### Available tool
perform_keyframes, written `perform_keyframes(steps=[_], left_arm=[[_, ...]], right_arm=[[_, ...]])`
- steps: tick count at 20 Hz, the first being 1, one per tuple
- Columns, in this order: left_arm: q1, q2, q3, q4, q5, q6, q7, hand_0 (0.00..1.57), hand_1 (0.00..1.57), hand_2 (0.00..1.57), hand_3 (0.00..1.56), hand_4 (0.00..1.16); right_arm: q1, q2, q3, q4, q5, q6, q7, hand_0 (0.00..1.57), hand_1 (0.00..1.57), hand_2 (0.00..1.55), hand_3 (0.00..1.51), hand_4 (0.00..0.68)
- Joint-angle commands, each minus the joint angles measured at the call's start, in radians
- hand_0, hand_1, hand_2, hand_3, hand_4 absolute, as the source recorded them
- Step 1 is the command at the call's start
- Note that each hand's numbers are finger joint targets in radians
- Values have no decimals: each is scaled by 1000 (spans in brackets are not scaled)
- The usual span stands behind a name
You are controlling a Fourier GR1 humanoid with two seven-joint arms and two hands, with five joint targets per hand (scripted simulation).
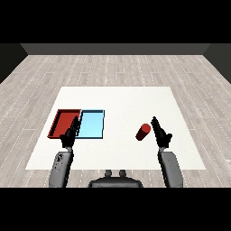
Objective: Pick the red can and put it in the red box
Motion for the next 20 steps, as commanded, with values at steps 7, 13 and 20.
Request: perform_keyframes(steps=[7,13,20], left_arm=[[-52,-66,27,-82,69,8,-160,0,0,0,0,0],[44,-62,34,-37,81,-46,-351,0,0,0,0,0],[-23,-53,56,59,90,-57,-399,0,0,0,0,0]], right_arm=[[-17,-133,-236,55,-222,203,-211,0,0,0,0,0],[-53,-220,-328,255,-276,354,-372,0,0,0,0,0],[-62,-236,-349,367,-231,416,-480,0,0,0,0,0]])
